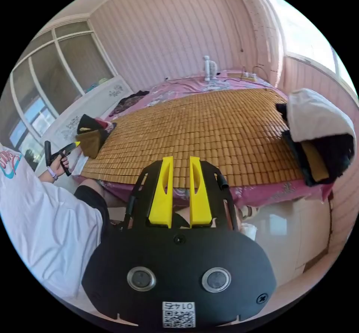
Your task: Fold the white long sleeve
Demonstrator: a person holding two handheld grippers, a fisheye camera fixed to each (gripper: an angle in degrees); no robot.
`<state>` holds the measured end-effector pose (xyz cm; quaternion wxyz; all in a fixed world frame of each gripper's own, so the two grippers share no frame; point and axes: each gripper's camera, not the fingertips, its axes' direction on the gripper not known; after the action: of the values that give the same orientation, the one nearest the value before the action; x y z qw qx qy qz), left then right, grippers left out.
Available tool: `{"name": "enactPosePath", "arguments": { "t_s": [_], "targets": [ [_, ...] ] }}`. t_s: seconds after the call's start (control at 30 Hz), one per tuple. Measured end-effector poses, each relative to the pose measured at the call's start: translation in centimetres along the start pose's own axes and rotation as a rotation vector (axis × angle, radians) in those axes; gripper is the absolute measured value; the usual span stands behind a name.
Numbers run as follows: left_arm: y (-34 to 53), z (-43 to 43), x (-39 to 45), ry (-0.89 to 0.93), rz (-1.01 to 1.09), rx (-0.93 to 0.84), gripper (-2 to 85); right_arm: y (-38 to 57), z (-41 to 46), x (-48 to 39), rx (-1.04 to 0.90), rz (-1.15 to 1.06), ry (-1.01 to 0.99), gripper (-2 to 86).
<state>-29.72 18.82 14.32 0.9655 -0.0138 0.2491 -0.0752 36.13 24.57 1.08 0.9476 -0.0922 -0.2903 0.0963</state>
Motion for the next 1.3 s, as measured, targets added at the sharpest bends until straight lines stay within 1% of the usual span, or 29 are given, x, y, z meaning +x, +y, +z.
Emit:
{"name": "enactPosePath", "arguments": {
  "t_s": [0.03,0.1,0.13,0.2,0.23,0.3,0.4,0.47,0.57,0.63,0.77,0.87,0.97,1.0,1.03,1.07,1.1,1.13,1.17,1.2,1.23,1.3],
  "targets": [
    [1.6,-2.8,-2.1,-0.044,-0.045,0.044,3.8,-1.2,1.7,-1.3,-0.024,-0.053,-0.059,7.5],
    [4.3,-6.6,-5.0,-0.109,-0.115,0.098,4.0,-5.2,8.8,-7.7,-0.159,-0.234,-0.289,8.1],
    [6.2,-8.8,-6.7,-0.156,-0.154,0.126,4.2,-5.9,10.5,-9.5,-0.195,-0.278,-0.335,8.1],
    [9.0,-11.5,-9.1,-0.242,-0.221,0.153,5.0,-7.9,16.6,-17.4,-0.29,-0.475,-0.452,8.6],
    [10.7,-13.0,-10.8,-0.305,-0.276,0.166,5.8,-8.2,18.0,-19.5,-0.308,-0.53,-0.463,8.8],
    [12.9,-14.7,-13.3,-0.356,-0.354,0.19,6.9,-9.0,23.1,-27.1,-0.364,-0.709,-0.473,9.3],
    [15.1,-16.2,-17.6,-0.35,-0.462,0.208,8.0,-9.4,29.0,-34.5,-0.413,-0.85,-0.507,9.0],
    [15.6,-16.5,-20.1,-0.341,-0.508,0.22,8.6,-9.9,32.8,-38.1,-0.461,-0.904,-0.499,8.9],
    [15.4,-16.5,-24.1,-0.349,-0.534,0.243,8.7,-11.2,38.9,-42.9,-0.504,-0.919,-0.491,8.9],
    [14.6,-16.5,-27.4,-0.4,-0.575,0.262,8.4,-12.2,42.3,-45.4,-0.506,-0.91,-0.5,9.2],
    [13.4,-15.9,-32.8,-0.408,-0.65,0.276,9.9,-13.6,50.9,-51.3,-0.531,-0.918,-0.456,10.2],
    [12.5,-14.7,-36.5,-0.432,-0.691,0.215,12.8,-13.9,57.5,-55.7,-0.558,-0.976,-0.407,10.9],
    [12.1,-13.8,-38.5,-0.466,-0.68,0.146,12.1,-14.0,63.3,-59.8,-0.497,-1.012,-0.352,11.3],
    [12.2,-13.6,-38.7,-0.498,-0.666,0.127,10.9,-14.0,65.8,-61.3,-0.502,-1.004,-0.346,11.4],
    [12.4,-13.8,-38.4,-0.567,-0.65,0.112,9.2,-14.0,67.0,-62.0,-0.511,-1.0,-0.345,11.4],
    [12.5,-13.9,-38.2,-0.597,-0.634,0.097,8.2,-13.7,69.6,-63.2,-0.545,-1.0,-0.329,11.3],
    [12.8,-14.1,-37.8,-0.62,-0.592,0.086,6.3,-13.1,72.2,-64.2,-0.618,-1.024,-0.281,10.3],
    [13.2,-14.5,-37.6,-0.613,-0.571,0.074,4.4,-12.6,73.5,-64.6,-0.664,-1.045,-0.24,9.8],
    [13.4,-14.8,-37.4,-0.603,-0.56,0.077,3.4,-12.7,73.8,-64.8,-0.586,-1.06,-0.239,5.5],
    [13.9,-15.4,-37.3,-0.561,-0.555,0.068,1.3,-12.4,74.8,-64.7,-0.595,-1.075,-0.194,2.6],
    [14.4,-16.1,-37.1,-0.518,-0.557,0.062,0.0,-12.4,74.9,-64.5,-0.582,-1.071,-0.209,1.9],
    [15.3,-17.0,-36.5,-0.447,-0.57,0.049,-0.6,-12.5,75.6,-63.2,-0.622,-1.056,-0.213,0.4]
  ]
}}
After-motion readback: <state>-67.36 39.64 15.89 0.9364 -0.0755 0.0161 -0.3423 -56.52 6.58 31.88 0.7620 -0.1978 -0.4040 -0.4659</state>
